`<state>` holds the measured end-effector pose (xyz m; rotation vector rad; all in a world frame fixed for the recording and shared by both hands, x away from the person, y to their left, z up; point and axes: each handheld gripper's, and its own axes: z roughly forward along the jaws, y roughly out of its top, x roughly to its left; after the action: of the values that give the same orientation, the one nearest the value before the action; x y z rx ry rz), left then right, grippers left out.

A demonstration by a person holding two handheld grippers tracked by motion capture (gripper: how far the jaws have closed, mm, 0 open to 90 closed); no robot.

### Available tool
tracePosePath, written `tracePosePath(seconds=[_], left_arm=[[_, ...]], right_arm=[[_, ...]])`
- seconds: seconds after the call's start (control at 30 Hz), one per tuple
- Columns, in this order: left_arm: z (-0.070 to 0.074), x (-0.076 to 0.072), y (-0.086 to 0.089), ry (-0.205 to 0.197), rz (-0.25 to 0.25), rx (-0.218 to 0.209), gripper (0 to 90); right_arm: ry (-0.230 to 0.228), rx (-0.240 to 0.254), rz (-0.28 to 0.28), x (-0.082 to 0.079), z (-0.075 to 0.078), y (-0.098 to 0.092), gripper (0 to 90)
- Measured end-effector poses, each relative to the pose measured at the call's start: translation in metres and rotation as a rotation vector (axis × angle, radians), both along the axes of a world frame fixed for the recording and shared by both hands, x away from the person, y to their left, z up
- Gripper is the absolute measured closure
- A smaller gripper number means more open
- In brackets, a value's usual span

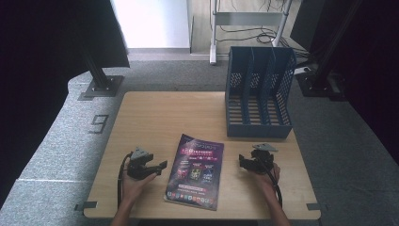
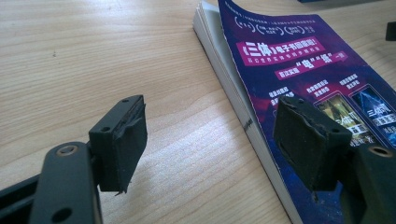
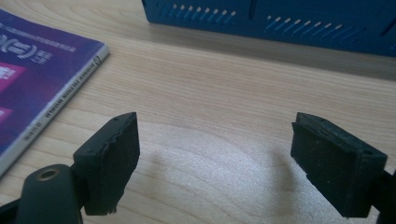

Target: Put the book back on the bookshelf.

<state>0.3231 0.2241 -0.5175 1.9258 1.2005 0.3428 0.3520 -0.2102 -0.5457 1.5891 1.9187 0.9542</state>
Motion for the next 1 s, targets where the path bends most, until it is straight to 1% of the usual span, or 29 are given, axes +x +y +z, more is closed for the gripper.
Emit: tracePosePath(seconds=[0.07,0.1,0.13,0.2,0.23,0.3,0.33,0.37,0.47,0.7,0.8,0.9,0.97,1.0], left_arm=[[0.001,0.0,0.0,0.0,-0.004,-0.004,26.0],[0.001,0.0,0.0,0.0,-0.004,-0.004,26.0],[0.002,-0.001,0.0,-0.003,-0.003,-0.009,26.1],[0.002,-0.001,0.001,-0.003,-0.004,-0.012,26.0],[0.002,-0.001,0.001,-0.004,-0.003,-0.015,26.0],[0.003,-0.001,0.001,-0.005,-0.004,-0.02,26.0],[0.003,-0.001,0.002,-0.006,-0.003,-0.02,26.0],[0.003,-0.001,0.002,-0.006,-0.003,-0.02,26.0],[0.004,-0.001,0.002,-0.01,-0.003,-0.025,26.1],[0.004,-0.001,0.001,-0.011,-0.003,-0.024,26.1],[0.004,-0.001,0.001,-0.01,-0.003,-0.023,26.1],[0.004,0.0,0.002,-0.009,-0.002,-0.029,26.2],[0.003,0.002,0.003,-0.003,0.0,-0.046,26.3],[0.003,0.002,0.003,-0.003,0.001,-0.046,26.3]], right_arm=[[-0.007,0.023,0.008,-0.001,0.002,0.001,15.7],[-0.007,0.023,0.008,-0.001,0.002,0.001,15.7],[-0.021,0.026,0.014,-0.002,0.004,0.002,15.9],[-0.029,0.029,0.018,-0.003,0.006,0.003,16.2],[-0.045,0.036,0.024,-0.005,0.009,0.004,16.6],[-0.051,0.04,0.028,-0.005,0.011,0.005,16.7],[-0.066,0.046,0.033,-0.007,0.015,0.006,17.1],[-0.066,0.046,0.033,-0.007,0.015,0.006,17.1],[-0.086,0.055,0.047,-0.009,0.021,0.008,17.6],[-0.103,0.058,0.067,-0.012,0.027,0.016,17.9],[-0.108,0.059,0.089,-0.013,0.03,0.023,18.1],[-0.115,0.047,0.096,-0.013,0.032,0.026,18.2],[-0.115,0.055,0.11,-0.012,0.034,0.031,18.6],[-0.112,0.059,0.116,-0.011,0.034,0.034,18.6]])
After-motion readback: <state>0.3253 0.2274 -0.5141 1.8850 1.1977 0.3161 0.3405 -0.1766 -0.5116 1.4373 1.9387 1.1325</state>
